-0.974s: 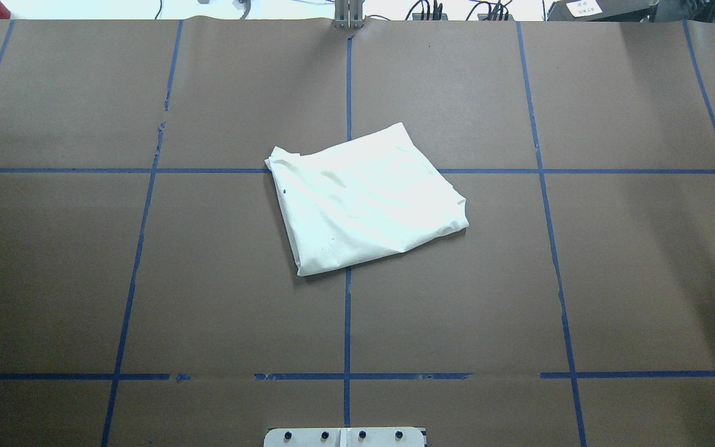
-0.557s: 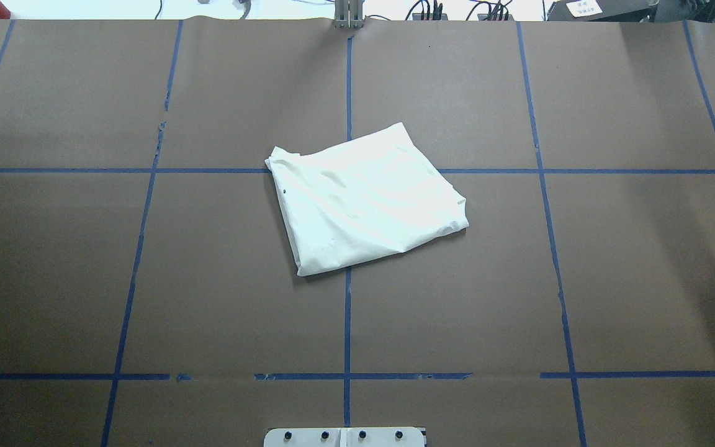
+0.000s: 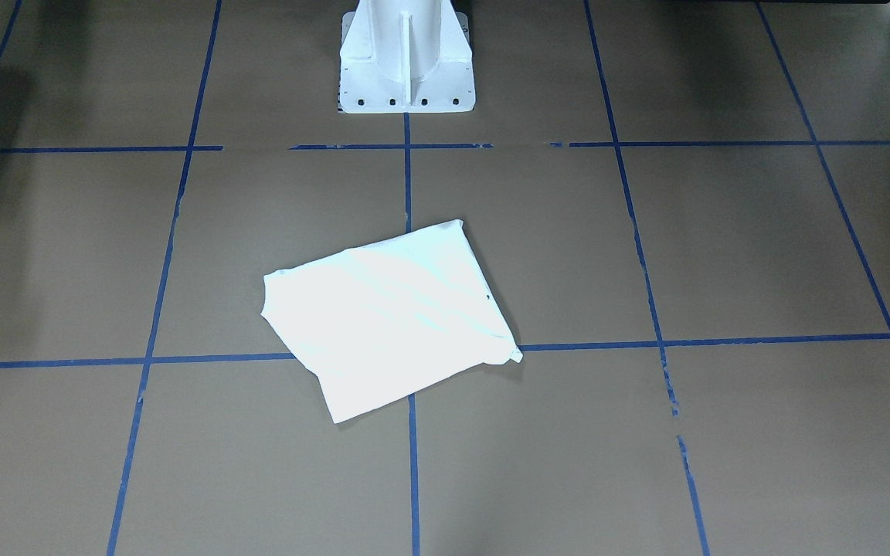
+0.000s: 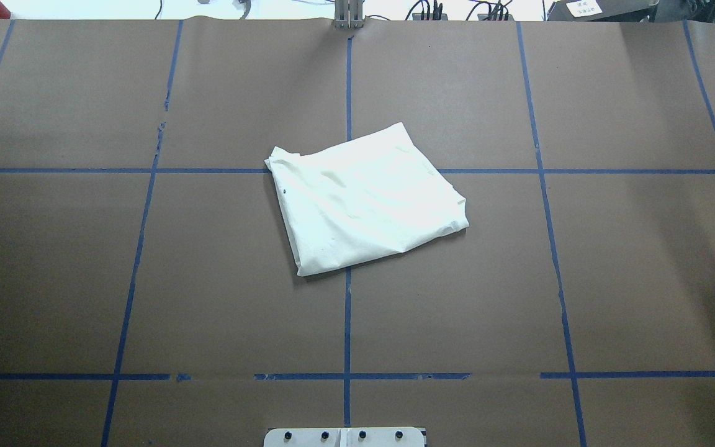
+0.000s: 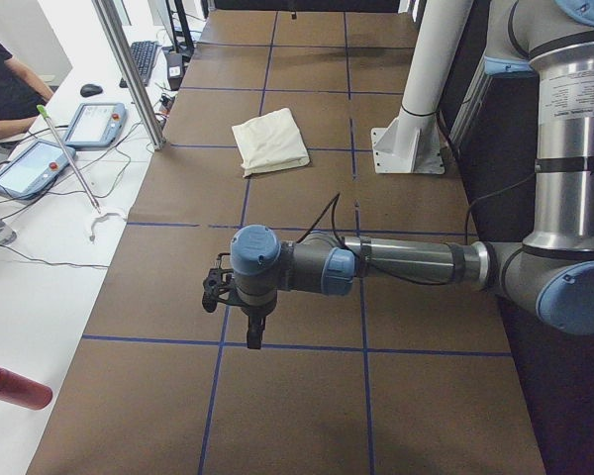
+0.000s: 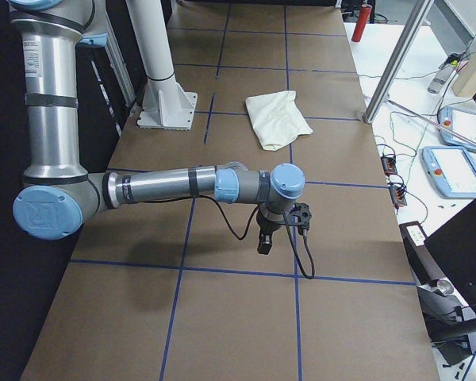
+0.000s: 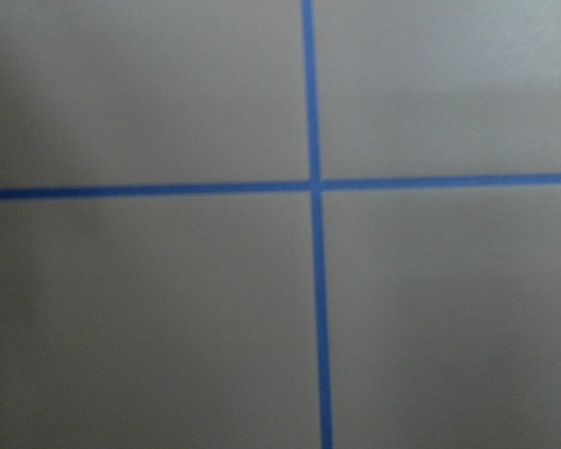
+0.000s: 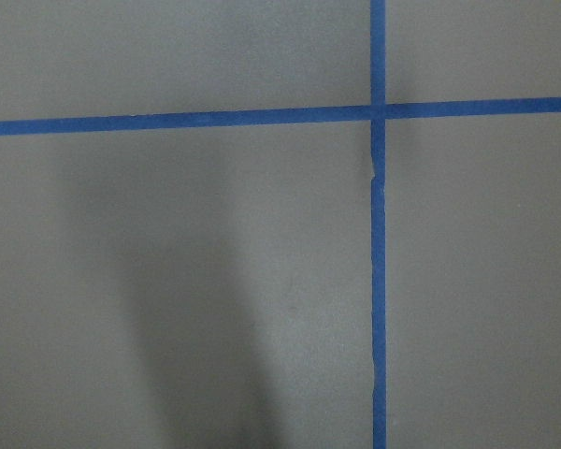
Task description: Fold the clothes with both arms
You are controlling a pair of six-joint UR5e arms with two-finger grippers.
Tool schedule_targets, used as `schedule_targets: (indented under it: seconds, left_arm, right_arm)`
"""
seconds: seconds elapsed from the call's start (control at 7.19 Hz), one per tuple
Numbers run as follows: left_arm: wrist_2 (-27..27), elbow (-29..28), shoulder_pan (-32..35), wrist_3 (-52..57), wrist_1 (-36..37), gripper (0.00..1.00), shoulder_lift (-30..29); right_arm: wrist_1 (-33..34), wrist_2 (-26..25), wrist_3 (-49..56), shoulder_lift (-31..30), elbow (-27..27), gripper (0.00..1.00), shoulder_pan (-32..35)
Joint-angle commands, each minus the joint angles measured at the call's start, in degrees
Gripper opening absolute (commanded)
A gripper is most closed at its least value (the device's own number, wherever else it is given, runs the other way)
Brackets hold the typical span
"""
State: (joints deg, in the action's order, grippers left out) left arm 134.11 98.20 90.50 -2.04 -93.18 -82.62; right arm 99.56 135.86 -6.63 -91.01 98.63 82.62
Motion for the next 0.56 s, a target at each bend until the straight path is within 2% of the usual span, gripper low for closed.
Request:
schedule_targets:
  seconds: [0.0,0.28,0.42]
  left_arm:
    - [-0.69,1.37,-1.64,2.37,-0.07,1.00,2.29]
    - [-1.21,4.00,-1.82,4.23,0.72,1.00,2.91]
    - [-5.30,3.15,-3.56,4.06,0.63,1.00,1.69]
  right_arm:
    - [0.02,0.89,-0.05,-0.22,0.16,1.00,0.00]
    - [0.02,1.16,-0.05,-0.22,0.16,1.00,0.00]
    - [0.02,1.16,-0.05,-0.22,-0.01,1.00,0.00]
